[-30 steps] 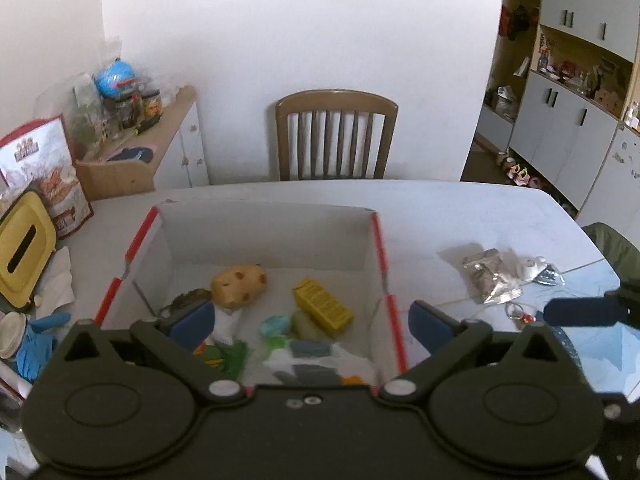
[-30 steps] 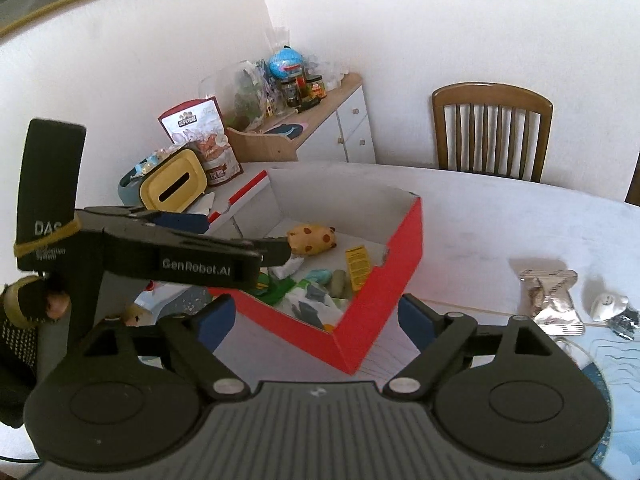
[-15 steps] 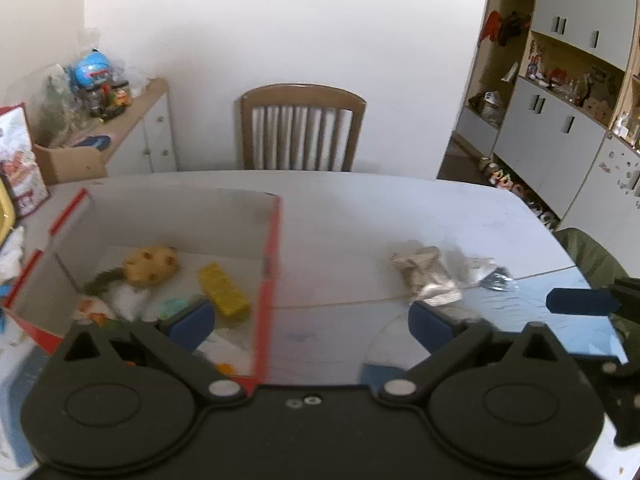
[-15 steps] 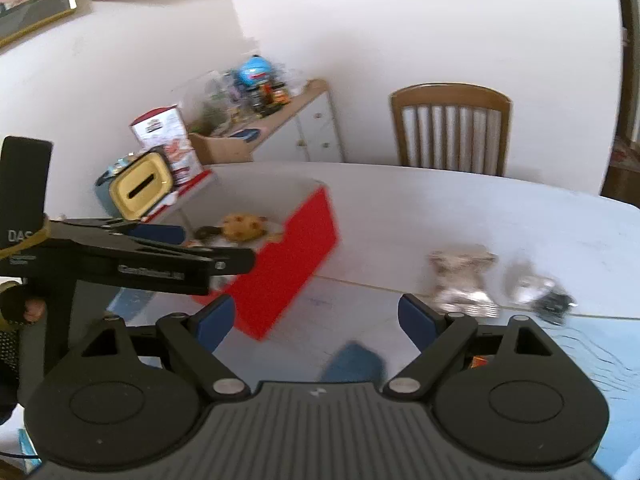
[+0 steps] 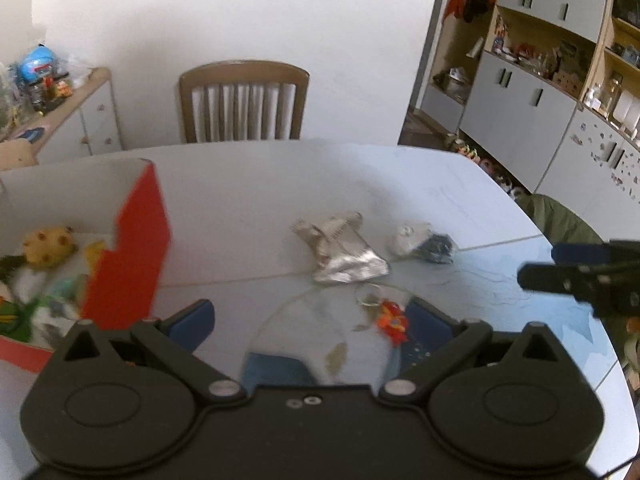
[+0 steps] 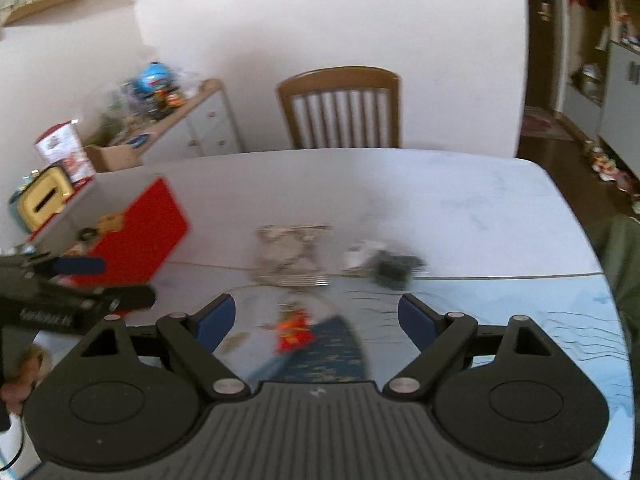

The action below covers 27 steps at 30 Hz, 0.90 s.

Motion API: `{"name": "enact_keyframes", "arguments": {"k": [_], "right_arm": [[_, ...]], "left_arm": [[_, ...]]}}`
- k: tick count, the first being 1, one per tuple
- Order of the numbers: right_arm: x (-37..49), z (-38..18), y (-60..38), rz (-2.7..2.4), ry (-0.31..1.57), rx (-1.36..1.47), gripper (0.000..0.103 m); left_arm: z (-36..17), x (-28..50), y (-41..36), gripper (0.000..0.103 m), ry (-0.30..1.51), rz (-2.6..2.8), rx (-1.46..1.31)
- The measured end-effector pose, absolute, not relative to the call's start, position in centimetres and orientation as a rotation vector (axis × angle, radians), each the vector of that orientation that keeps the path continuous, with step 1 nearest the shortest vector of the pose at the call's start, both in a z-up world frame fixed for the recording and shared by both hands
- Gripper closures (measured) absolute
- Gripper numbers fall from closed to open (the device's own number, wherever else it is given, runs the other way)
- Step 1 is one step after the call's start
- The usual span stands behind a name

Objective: Organize objects
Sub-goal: 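Withdraw both tools from the box toward the silver foil bag, then grasp red keychain plush with left tool while right tool grasps black mesh pouch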

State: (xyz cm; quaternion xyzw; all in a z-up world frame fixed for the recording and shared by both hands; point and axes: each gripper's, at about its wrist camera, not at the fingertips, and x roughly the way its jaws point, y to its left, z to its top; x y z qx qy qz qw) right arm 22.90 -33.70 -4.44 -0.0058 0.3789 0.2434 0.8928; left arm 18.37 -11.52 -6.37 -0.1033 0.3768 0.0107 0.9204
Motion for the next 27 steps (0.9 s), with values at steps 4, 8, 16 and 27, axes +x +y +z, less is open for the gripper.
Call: {"name": "enact_keyframes", "arguments": {"k": [4,8,16,27], "right_arm": [[24.7,-6.0,-34.9,0.466,0.799,-0.019,0.014],[26.6,-7.8,-35.1,0.452,0.82,-0.04,0.014],[30.4,-10.7,-34.7,0.452,0.852,-0.064,0.014],[34.4,-14.4,-33.2,0.472,0.884,-0.093,0.023]], "left_arm": [[-7.5,19.7,-13.7,0.0,0.789,-0.006,-0.208],[-8.9,21.1,-15.4,0.0,0.815,-0.051,-0.198],[-11.3,23.1,-17.2,0.0,0.853,-0.05,-0.196],[-13.8,24.9,-19.6,0.008,0.875,-0.062,-0.115]]}}
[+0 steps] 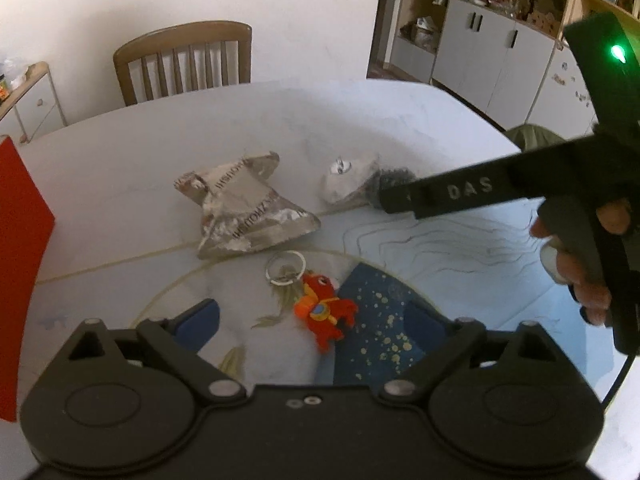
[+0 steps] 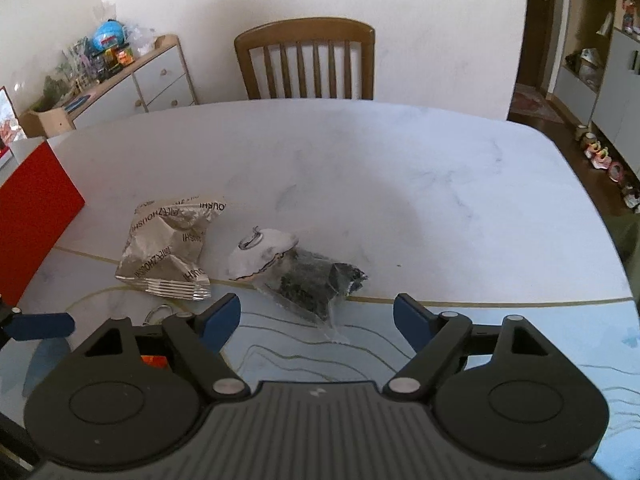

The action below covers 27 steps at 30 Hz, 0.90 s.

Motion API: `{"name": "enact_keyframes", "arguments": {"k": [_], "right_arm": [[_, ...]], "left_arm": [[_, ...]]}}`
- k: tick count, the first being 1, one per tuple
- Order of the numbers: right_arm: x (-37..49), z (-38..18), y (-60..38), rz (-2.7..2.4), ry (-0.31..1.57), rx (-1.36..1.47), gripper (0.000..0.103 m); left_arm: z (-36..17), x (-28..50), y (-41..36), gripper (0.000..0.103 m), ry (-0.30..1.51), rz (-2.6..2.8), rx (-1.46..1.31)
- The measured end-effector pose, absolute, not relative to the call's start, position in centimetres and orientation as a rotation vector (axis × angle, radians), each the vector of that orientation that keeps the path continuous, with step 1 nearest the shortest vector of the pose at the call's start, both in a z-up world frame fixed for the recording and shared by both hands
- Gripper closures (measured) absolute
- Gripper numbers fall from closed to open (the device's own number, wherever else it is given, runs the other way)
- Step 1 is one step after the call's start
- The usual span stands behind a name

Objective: Organize objects
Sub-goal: 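Grasp red keychain plush with left tool while right tool grasps black mesh pouch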

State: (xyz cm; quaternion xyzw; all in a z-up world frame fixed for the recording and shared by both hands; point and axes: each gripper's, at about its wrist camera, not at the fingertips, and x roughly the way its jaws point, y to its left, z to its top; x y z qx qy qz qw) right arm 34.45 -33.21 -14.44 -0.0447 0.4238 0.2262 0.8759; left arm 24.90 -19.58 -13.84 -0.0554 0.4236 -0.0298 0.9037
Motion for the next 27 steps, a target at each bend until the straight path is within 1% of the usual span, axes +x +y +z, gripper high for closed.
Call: {"name": "enact_keyframes", "arguments": {"k": [1,4,5,7,9,10,11,13,15,17,19,20,21,23,25,27], "right_arm": [[34.7,-14.7,-33.1,0.476,0.889,-0.098,0.026],[35.2,-15.4,-33.0,0.48,0.901,-0.093,0.029],[35.4,-15.7,-32.9,0.481,0.905,-0.087,0.033],[35.5,-15.9,-32.7,0.487,0.911,-0.089,0.036],[35.6,-16.1,-32.5,0.491,0.908,-0.092,0.036],[35.7,-16.2,-32.5,0.492,0.908,-0.088,0.037],[35.8,-16.3,-32.4,0.496,0.908,-0.084,0.041],[35.9,-16.4,-32.3,0.495,0.907,-0.085,0.042],[35.9,-16.4,-32.2,0.494,0.899,-0.084,0.044],[35.9,-16.4,-32.0,0.497,0.895,-0.088,0.051],[35.8,-16.5,-31.9,0.498,0.892,-0.089,0.053],[35.8,-16.5,-31.9,0.495,0.889,-0.091,0.058],[35.8,-16.5,-32.0,0.493,0.888,-0.091,0.06],[35.8,-16.5,-32.1,0.487,0.888,-0.084,0.06],[35.6,-16.5,-32.3,0.476,0.886,-0.081,0.06],[35.5,-16.5,-32.6,0.464,0.884,-0.079,0.061]], "left_arm": [[-14.1,25.0,-19.7,0.009,0.882,-0.059,-0.112],[-14.6,25.3,-19.9,0.014,0.893,-0.067,-0.103],[-14.7,25.3,-20.0,0.016,0.892,-0.07,-0.096],[-14.9,25.5,-20.1,0.02,0.891,-0.079,-0.091],[-15.1,25.8,-20.2,0.025,0.895,-0.079,-0.086],[-15.1,25.9,-20.2,0.026,0.898,-0.082,-0.088],[-15.1,25.9,-20.2,0.028,0.898,-0.082,-0.086],[-15.2,25.9,-20.4,0.031,0.896,-0.08,-0.074],[-15.2,25.9,-20.5,0.041,0.901,-0.087,-0.069],[-15.3,25.9,-20.8,0.046,0.903,-0.089,-0.057],[-15.3,25.9,-21.0,0.051,0.898,-0.09,-0.045],[-15.2,25.9,-21.0,0.053,0.896,-0.093,-0.043],[-15.3,25.9,-21.1,0.054,0.895,-0.094,-0.04],[-15.2,26.0,-21.1,0.061,0.894,-0.096,-0.038],[-15.2,25.9,-21.2,0.064,0.892,-0.097,-0.032],[-15.2,25.9,-21.1,0.064,0.89,-0.099,-0.032]]}}
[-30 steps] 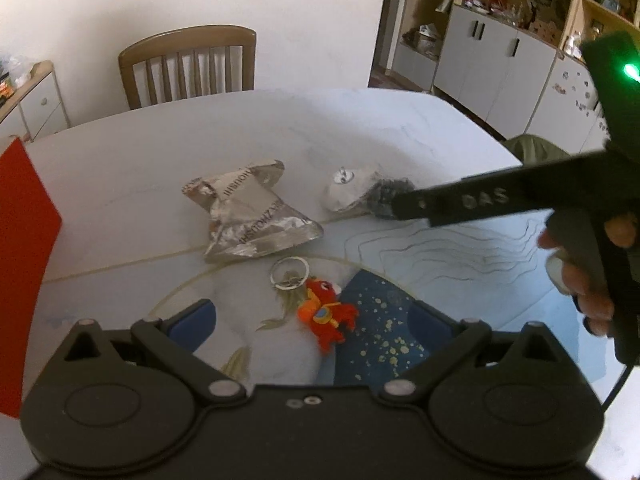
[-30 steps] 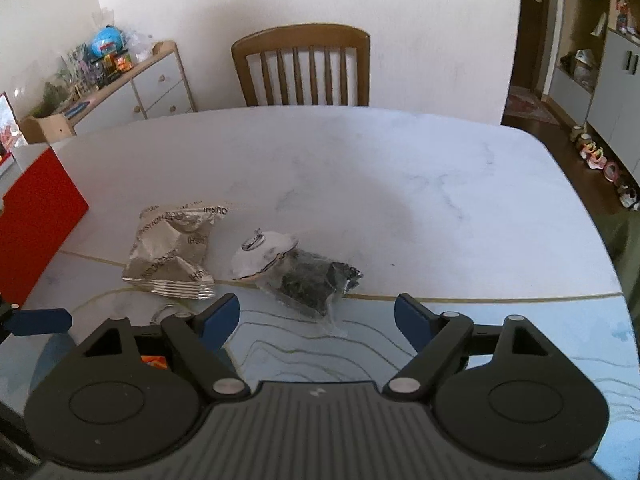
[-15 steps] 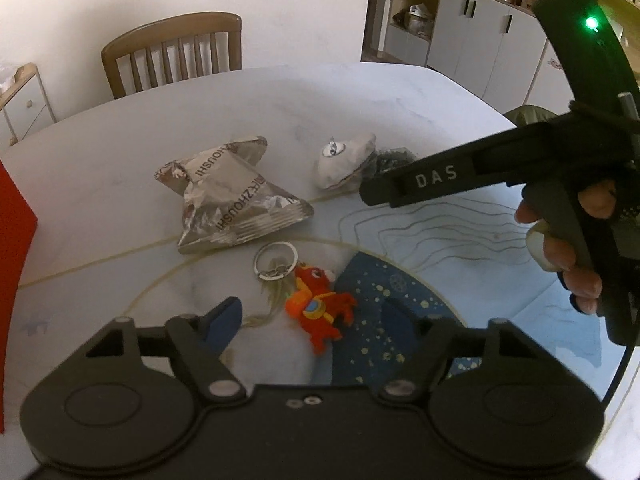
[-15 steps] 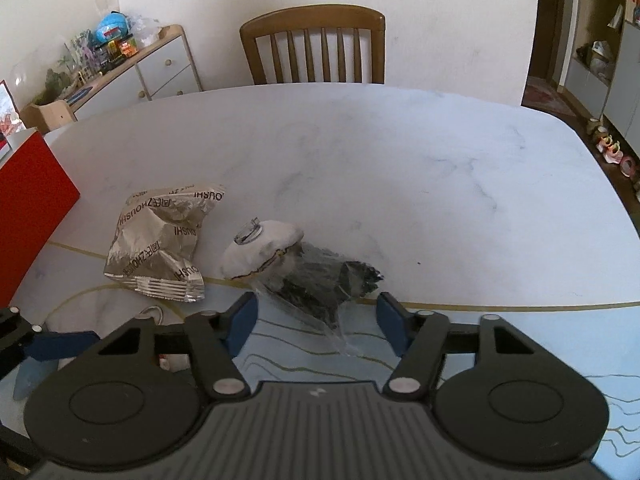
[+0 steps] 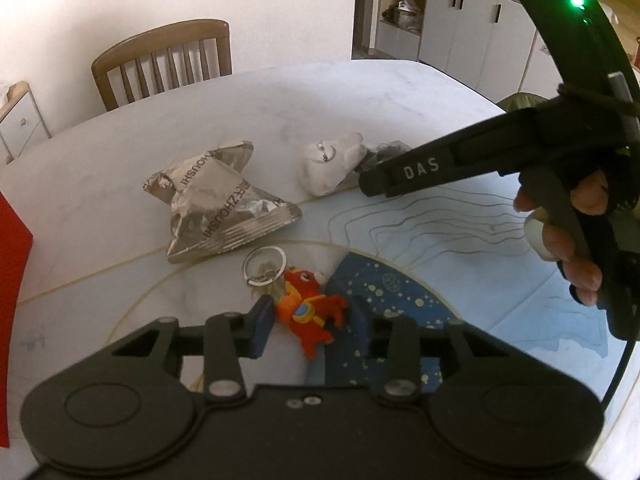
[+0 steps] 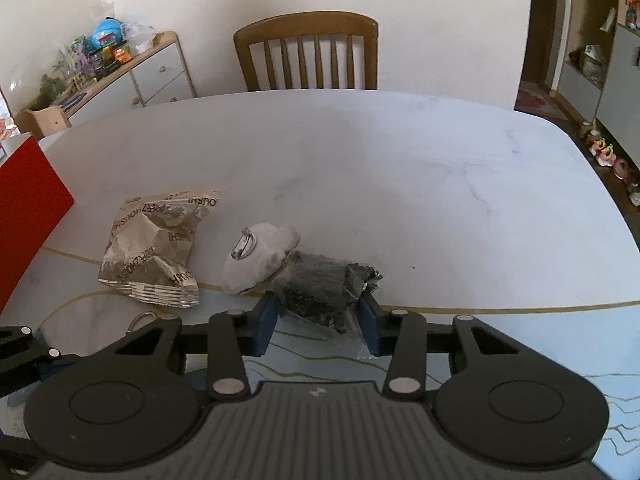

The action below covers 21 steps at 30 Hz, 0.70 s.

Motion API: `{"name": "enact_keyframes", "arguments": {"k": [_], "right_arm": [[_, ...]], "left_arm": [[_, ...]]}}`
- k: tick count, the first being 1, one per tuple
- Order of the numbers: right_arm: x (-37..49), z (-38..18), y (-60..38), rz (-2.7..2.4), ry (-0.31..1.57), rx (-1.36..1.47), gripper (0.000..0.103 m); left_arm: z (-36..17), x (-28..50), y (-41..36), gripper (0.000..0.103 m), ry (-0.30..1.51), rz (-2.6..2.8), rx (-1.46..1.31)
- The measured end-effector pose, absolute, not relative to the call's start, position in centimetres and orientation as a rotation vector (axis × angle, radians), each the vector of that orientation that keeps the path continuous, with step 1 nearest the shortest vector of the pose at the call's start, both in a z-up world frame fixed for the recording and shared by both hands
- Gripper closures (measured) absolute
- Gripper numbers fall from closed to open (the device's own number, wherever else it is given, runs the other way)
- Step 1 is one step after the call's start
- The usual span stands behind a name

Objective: Organize objects
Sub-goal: 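Grasp red keychain plush with left tool while right tool grasps black mesh pouch, then carry red keychain plush with left tool while right tool carries black pouch to box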

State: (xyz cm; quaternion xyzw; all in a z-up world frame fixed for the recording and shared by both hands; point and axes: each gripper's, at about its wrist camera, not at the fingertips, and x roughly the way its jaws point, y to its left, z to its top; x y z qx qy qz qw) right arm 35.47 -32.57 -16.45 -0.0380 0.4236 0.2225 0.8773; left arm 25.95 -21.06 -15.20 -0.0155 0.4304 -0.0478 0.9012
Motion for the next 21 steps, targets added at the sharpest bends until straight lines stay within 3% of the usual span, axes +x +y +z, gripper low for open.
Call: {"name": "enact_keyframes", "arguments": {"k": [21], "right_arm": [[27.7,-12.6,-34.2,0.441,0.892,0.011,0.064]], "left_arm": [[-12.3,22.4,-16.2,0.065,0.868,-0.095,-0.19]]}}
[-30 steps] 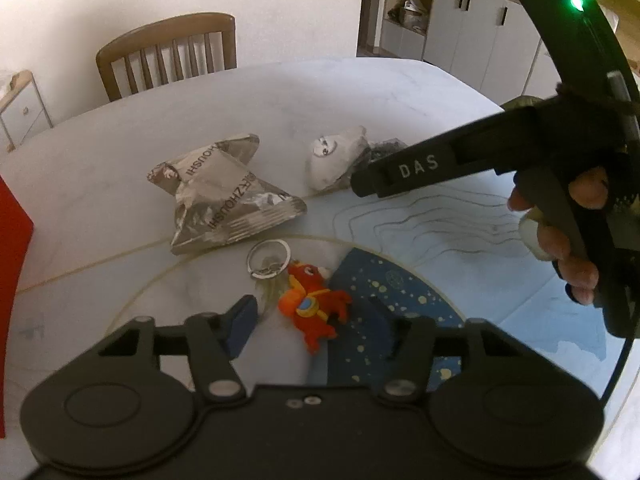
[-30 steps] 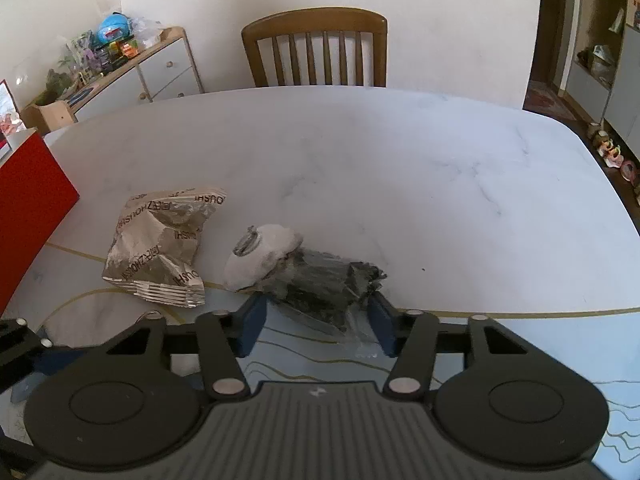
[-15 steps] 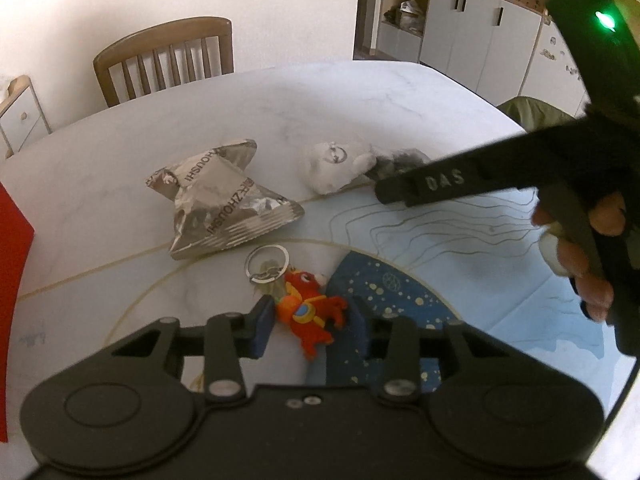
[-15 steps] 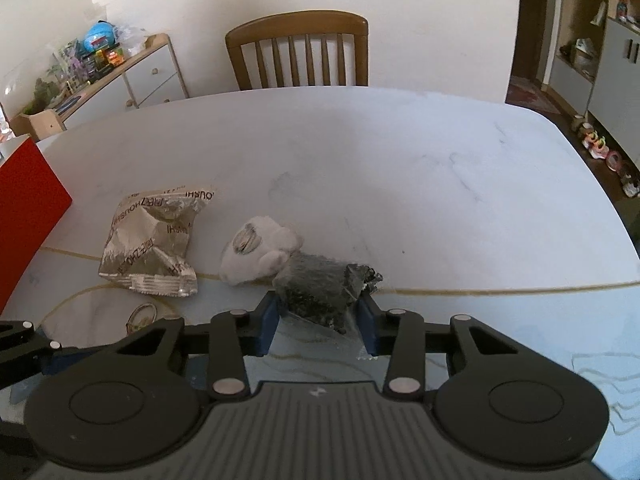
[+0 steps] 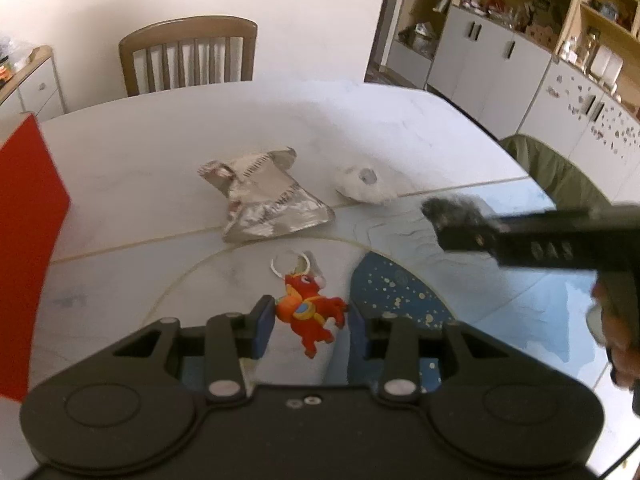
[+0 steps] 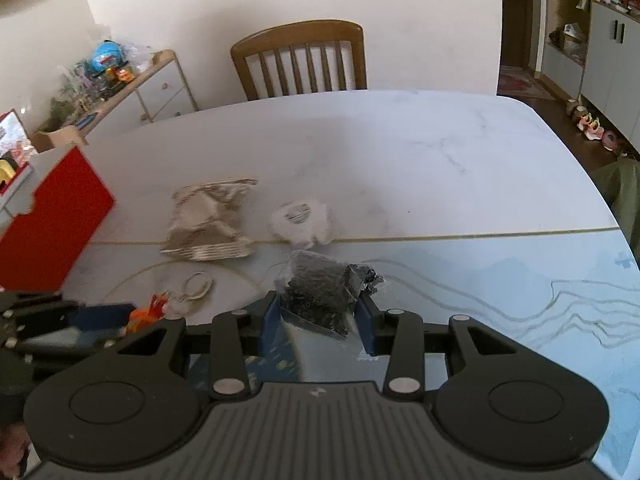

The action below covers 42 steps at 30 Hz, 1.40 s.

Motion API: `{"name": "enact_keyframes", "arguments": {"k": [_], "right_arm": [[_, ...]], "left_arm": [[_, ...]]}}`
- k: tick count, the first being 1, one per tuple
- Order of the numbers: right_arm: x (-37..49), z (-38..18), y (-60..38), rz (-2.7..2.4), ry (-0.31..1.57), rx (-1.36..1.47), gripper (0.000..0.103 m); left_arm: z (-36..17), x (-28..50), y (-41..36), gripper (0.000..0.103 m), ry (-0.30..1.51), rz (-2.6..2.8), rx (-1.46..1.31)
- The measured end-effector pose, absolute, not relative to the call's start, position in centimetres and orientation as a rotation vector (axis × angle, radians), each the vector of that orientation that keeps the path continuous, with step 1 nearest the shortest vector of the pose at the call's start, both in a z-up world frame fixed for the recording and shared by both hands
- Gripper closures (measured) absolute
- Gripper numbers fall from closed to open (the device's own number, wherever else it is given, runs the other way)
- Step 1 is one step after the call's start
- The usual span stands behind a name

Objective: Organize objects
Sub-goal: 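Carry red keychain plush with left tool while right tool carries black pouch to box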

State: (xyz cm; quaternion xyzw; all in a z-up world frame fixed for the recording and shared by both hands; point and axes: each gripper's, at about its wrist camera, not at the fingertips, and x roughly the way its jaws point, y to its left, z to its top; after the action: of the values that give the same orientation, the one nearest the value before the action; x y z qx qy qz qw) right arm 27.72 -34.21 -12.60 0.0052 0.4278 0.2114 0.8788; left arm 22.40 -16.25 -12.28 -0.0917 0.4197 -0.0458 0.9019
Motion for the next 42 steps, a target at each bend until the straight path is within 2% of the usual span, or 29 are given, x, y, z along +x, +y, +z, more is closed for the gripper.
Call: {"name": "enact_keyframes", "arguments": {"k": [23,42], "right_arm": [[17.2,-3.4,-24.7,0.584,0.826,-0.053,0.064],[14.3,0.6,-12.0,0.636,0.767,-0.083,0.064]], "left_arm": [[-3.4,15.8,-4.7,0.065,0.766,-0.063,-0.277],[1.2,12.7,8.6,0.065,0.684,0.01,-0.27]]}}
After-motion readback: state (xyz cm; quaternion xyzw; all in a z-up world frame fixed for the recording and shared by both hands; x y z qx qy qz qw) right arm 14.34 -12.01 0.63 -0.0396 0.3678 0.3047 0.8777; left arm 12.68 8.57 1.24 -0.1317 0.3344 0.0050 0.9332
